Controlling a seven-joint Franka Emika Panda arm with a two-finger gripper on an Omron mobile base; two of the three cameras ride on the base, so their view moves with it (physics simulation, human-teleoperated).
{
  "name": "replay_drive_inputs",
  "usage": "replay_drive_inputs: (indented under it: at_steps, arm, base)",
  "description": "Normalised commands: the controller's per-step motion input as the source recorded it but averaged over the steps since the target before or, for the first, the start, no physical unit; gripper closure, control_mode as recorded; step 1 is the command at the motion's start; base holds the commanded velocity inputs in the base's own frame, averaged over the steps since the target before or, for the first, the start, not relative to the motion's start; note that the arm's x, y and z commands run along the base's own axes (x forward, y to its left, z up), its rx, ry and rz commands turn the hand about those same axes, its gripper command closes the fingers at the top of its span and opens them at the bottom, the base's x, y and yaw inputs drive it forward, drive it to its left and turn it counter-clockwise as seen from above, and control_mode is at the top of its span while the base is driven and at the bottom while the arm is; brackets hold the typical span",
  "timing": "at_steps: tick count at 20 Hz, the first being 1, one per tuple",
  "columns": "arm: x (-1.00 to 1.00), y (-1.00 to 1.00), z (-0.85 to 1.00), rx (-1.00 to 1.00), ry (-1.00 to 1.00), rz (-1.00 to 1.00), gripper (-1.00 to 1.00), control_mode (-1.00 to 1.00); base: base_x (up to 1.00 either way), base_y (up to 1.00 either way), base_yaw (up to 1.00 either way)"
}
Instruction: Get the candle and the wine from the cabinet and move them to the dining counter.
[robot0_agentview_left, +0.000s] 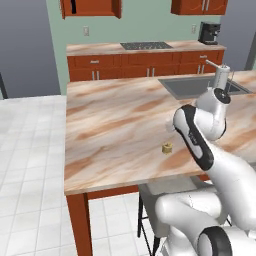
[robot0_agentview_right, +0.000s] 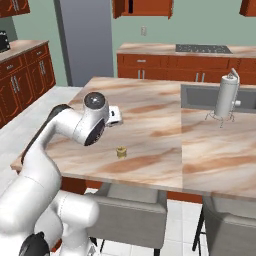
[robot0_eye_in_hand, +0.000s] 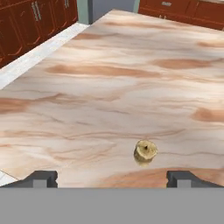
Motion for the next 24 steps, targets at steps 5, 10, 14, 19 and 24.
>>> replay_drive_inputs:
  at_steps: [5,10,14,19,24]
  arm:
    - [-0.82,0.08,0.81,0.0,0.1,-0.27,-1.0,-1.0]
    - [-0.9,0.0,0.33,0.04,0.05,-0.29,-1.0,-1.0]
    - [-0.66,0.1,0.29,0.03,0.0,-0.12,-1.0,-1.0]
    - [-0.3,0.05,0.33,0.0,0.0,0.0,-1.0,-1.0]
    - [-0.06,-0.06,0.28,0.02,0.0,0.0,-1.0,-1.0]
  base:
    - [0.0,0.0,0.0]
    - [0.0,0.0,0.0]
    - [0.0,0.0,0.0]
    - [0.0,0.0,0.0]
    - [0.0,0.0,0.0]
